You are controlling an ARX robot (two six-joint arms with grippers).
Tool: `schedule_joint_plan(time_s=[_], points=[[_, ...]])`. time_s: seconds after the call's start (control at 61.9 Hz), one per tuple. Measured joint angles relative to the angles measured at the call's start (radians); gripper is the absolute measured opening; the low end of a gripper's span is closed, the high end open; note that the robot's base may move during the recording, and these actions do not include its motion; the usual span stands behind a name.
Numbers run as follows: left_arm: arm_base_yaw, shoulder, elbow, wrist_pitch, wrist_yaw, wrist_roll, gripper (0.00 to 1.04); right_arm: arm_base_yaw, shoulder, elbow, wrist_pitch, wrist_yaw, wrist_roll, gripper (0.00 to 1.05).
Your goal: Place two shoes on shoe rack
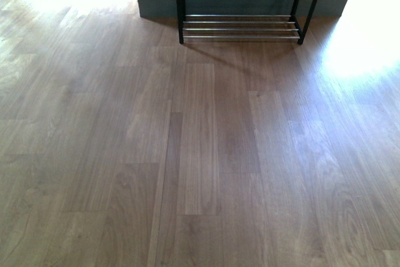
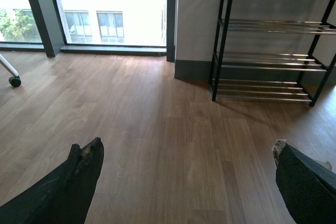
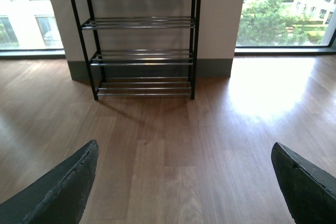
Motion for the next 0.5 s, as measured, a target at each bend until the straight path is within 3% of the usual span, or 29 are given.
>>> schedule_joint_plan(time_s=[0.501], points=[[0.000,0.000,0.000,0.000,-0.002,0.000,0.95,0.000,-0.001,0.000,0.000,-0.003,0.000,0.96]])
